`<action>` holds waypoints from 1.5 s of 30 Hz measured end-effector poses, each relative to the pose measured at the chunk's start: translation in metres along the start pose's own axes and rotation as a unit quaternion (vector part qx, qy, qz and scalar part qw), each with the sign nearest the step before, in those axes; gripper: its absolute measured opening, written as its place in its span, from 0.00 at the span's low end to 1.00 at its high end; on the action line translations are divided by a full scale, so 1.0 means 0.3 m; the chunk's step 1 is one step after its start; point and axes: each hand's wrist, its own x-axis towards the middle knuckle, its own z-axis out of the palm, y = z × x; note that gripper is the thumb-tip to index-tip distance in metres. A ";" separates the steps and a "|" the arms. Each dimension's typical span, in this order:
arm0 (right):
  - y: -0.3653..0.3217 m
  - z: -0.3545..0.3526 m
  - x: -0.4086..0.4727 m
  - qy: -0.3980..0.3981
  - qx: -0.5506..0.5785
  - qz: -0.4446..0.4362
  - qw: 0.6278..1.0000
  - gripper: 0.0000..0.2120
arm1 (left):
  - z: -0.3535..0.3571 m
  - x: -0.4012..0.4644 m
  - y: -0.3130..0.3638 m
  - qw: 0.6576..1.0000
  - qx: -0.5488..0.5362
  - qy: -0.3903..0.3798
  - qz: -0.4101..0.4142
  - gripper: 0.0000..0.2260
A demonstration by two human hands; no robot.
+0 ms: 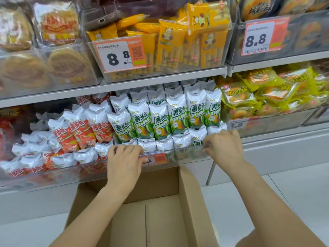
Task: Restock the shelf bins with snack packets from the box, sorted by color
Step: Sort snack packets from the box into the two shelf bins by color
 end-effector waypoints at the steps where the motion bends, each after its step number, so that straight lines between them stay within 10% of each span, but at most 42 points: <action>1: 0.002 0.001 0.010 0.016 0.002 0.000 1.000 0.08 | 0.004 0.008 0.001 1.000 -0.007 0.005 -0.007 0.12; 10: -0.030 0.101 0.147 0.200 0.102 0.020 0.974 0.13 | 0.082 0.169 -0.026 0.997 -0.034 0.046 -0.055 0.11; 20: -0.070 0.138 0.143 0.192 0.117 0.030 0.974 0.12 | 0.090 0.136 -0.046 0.999 0.027 0.017 0.015 0.13; 27: -0.479 0.048 -0.026 0.309 0.135 -0.196 0.921 0.08 | -0.105 -0.120 -0.255 0.984 -0.148 0.095 0.021 0.11; 34: -0.823 0.099 -0.082 0.236 0.152 -0.276 0.919 0.17 | -0.100 -0.352 -0.791 0.982 -0.009 -0.021 -0.186 0.13; 45: -0.897 0.116 0.001 0.180 0.110 -0.272 0.939 0.14 | -0.059 -0.309 -0.971 0.978 -0.045 -0.090 -0.184 0.11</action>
